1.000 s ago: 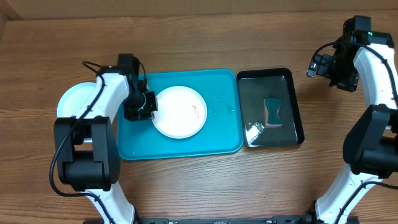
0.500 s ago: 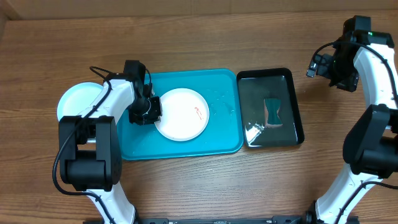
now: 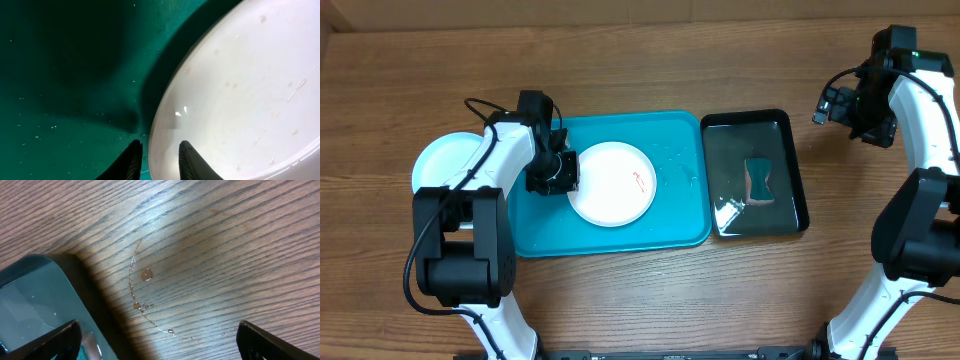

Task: Clean dirty plates on tray and stack at the side
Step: 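Lower right gripper into black tray and grasp the green sponge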

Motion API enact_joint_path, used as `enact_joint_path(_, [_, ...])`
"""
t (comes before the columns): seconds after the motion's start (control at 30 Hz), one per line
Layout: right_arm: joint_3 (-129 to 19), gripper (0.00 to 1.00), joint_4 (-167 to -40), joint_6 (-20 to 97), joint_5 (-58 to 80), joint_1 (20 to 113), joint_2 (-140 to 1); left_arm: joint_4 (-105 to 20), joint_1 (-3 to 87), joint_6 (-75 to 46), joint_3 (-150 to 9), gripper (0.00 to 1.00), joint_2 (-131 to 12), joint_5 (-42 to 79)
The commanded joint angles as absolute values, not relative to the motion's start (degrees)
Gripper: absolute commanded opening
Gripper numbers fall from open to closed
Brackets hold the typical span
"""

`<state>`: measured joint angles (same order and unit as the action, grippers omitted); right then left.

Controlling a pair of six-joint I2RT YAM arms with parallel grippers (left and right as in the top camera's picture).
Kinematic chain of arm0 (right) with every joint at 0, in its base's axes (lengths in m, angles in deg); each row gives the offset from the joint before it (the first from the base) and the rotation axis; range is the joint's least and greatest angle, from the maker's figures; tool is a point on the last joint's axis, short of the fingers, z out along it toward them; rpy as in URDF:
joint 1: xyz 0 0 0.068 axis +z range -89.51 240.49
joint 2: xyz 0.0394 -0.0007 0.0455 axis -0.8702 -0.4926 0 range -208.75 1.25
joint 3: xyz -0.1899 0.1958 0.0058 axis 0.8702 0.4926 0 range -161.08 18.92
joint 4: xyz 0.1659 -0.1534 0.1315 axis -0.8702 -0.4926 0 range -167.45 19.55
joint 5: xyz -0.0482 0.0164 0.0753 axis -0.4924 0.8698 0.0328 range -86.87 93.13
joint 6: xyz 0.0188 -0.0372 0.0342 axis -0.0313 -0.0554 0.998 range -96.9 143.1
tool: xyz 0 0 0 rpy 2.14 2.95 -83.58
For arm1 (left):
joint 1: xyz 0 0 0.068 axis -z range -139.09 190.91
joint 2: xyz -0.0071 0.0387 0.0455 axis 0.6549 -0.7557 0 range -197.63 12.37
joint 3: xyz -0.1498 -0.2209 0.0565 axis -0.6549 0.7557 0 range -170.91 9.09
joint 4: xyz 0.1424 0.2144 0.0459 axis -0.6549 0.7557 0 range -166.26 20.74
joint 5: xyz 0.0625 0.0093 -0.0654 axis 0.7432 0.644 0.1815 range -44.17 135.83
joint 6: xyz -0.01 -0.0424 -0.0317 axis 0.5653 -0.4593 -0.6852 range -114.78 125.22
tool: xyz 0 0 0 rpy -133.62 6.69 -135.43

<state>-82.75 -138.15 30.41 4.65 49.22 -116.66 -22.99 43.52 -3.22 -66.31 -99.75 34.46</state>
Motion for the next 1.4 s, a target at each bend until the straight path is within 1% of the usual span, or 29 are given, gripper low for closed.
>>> enact_joint_path(0.0, [-83.95, 1.0, -137.98, 30.63, 4.86, 48.85, -114.91, -23.25, 43.52, -1.13, -67.53, 0.25, -98.5, 34.41])
enact_joint_path(0.17, [-83.95, 1.0, -137.8, 30.47, 4.58, 48.85, -114.91, -23.18, 43.54, -1.13, -67.42, 0.24, -98.52, 34.44])
enact_joint_path(0.3, [-83.95, 1.0, -133.54, 30.41, 3.64, 48.85, -114.91, -24.34, 43.57, -1.15, -66.72, 0.2, -98.52, 34.94])
enact_joint_path(0.43, [-83.95, 1.0, -131.29, 30.45, 3.68, 48.85, -114.91, -24.71, 43.57, -1.17, -65.94, 0.19, -98.52, 35.29])
enact_joint_path(0.57, [-83.95, 1.0, -131.73, 30.65, 10.79, 48.85, -114.91, -25.48, 43.57, -1.17, -65.02, 0.18, -98.52, 35.29])
enact_joint_path(0.63, [-83.95, 1.0, -136.78, 30.58, 16.14, 48.85, -114.89, -26.15, 43.57, -1.15, -64.52, 0.18, -98.52, 35.29])
enact_joint_path(0.7, [-84.12, 1.0, -137.85, 28.57, 21.43, 48.72, -114.78, -26.5, 43.57, -1.17, -64.23, 0.16, -98.52, 35.29])
enact_joint_path(0.73, [-84.25, 0.99, -138.9, 28.42, 23.88, 48.69, -114.73, -26.61, 43.57, -1.17, -64.21, 0.16, -98.52, 35.27])
enact_joint_path(0.8, [-84.25, 0.91, -141.28, 25.05, 27.79, 48.74, -114.54, -26.79, 43.57, -1.15, -64.19, 0.15, -98.52, 35.29])
enact_joint_path(0.83, [-84.25, 0.83, -142.79, 23.28, 28.05, 49.02, -114.34, -26.85, 43.57, -1.15, -64.19, 0.15, -98.52, 35.29])
enact_joint_path(0.87, [-84.25, 0.78, -144.58, 22.06, 27.92, 49.33, -114.14, -26.92, 43.57, -1.15, -64.19, 0.15, -98.52, 35.29])
enact_joint_path(0.97, [-84.25, 0.7, -151.09, 19.5, 27.22, 50.68, -113.82, -27.31, 43.57, -1.15, -64.19, 0.15, -98.52, 35.29])
enact_joint_path(1.13, [-83.27, 0.7, -157.52, 18.13, 22.96, 54.59, -113.82, -28.14, 43.57, -1.19, -64.19, 0.15, -98.52, 35.25])
enact_joint_path(1.37, [-80.69, 0.7, -156.38, 18.63, 15.49, 61.0, -113.84, -28.17, 43.57, -1.19, -64.19, 0.16, -98.52, 35.25])
